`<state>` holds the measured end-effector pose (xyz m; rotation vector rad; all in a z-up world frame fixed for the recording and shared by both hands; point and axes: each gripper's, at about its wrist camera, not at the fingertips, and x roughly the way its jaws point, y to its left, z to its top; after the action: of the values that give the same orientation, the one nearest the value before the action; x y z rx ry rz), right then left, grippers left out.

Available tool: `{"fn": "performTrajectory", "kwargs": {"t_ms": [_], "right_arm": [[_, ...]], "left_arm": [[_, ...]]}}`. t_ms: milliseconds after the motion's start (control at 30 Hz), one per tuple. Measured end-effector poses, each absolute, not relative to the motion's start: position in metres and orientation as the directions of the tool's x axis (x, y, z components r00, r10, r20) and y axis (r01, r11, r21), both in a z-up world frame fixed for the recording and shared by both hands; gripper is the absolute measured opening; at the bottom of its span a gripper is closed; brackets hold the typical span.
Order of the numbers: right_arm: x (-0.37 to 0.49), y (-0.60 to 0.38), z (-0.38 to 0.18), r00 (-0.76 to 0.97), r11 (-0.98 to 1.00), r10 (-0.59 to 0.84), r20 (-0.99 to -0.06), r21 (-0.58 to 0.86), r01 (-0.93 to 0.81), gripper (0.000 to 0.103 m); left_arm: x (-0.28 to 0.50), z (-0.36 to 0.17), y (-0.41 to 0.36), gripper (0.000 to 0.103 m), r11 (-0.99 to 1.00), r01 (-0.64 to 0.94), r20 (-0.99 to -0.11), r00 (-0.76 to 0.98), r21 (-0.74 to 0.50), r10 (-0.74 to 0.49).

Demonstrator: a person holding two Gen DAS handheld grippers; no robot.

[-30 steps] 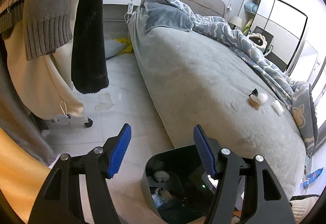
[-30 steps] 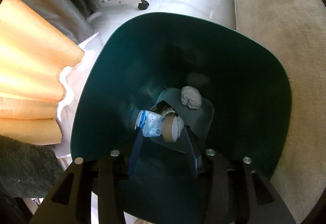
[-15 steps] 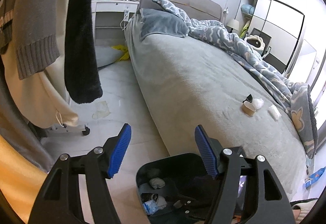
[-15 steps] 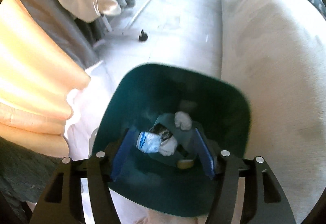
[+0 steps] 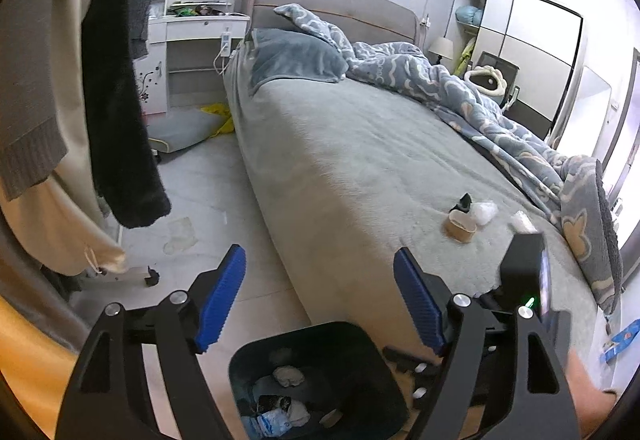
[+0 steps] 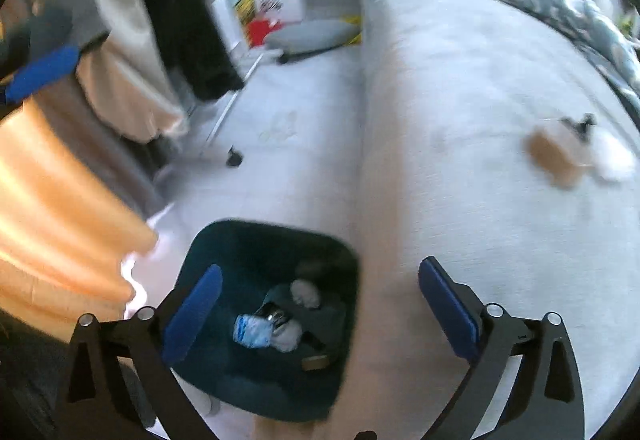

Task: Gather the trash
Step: 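Move both open tools from the bin back to the bed, then grasp the clear plastic wrap roll with the right tool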

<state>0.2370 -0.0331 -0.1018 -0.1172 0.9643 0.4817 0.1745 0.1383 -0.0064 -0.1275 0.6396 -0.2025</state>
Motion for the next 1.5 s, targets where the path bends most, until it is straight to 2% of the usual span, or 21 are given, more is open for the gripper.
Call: {"fn": "performTrajectory", "kwargs": {"t_ms": [467,800,1033,1200,1233,1333,1500], "right_arm": [[0.259,-0.112,-0.065,0.600,0.925,0.320,-0.733,0.104,-0.366,0.100],[0.279,-0.176,-0.047,0.658,0.951,0.287,-0.696,0.126,-0.281,0.100],[0.288,-0.209,-0.043,0.703,0.973,0.187,-0.687,0.029,-0.230,0.100],[0.295,-0.240,-0.042,0.710,0.974,0.195,-0.677,0.050,-0.220,0.100],[0.297,-0.245,-0.042,0.709,0.974,0.200,-0.677,0.059,-0.218,0.099],[0.299,-0.258,-0.042,0.704,0.976,0.196,-0.683,0.068,-0.207,0.085],[0.306,-0.276,-0.049,0.697,0.979,0.185,-0.693,0.070,-0.191,0.081]], "left_arm": [[0.203,-0.002,0.071,0.087,0.965,0.213,-0.574,0.777,-0.151,-0.261],[0.227,-0.011,0.032,0.087,0.956,0.254,-0.590,0.754,-0.144,-0.289],[0.247,-0.023,0.004,0.087,0.948,0.281,-0.616,0.724,-0.150,-0.312],[0.259,-0.033,-0.011,0.087,0.943,0.290,-0.637,0.699,-0.162,-0.324],[0.262,-0.035,-0.015,0.087,0.942,0.292,-0.643,0.693,-0.165,-0.327],[0.268,-0.043,-0.025,0.087,0.939,0.298,-0.657,0.676,-0.170,-0.334],[0.277,-0.055,-0.045,0.087,0.934,0.322,-0.684,0.647,-0.156,-0.337]]}}
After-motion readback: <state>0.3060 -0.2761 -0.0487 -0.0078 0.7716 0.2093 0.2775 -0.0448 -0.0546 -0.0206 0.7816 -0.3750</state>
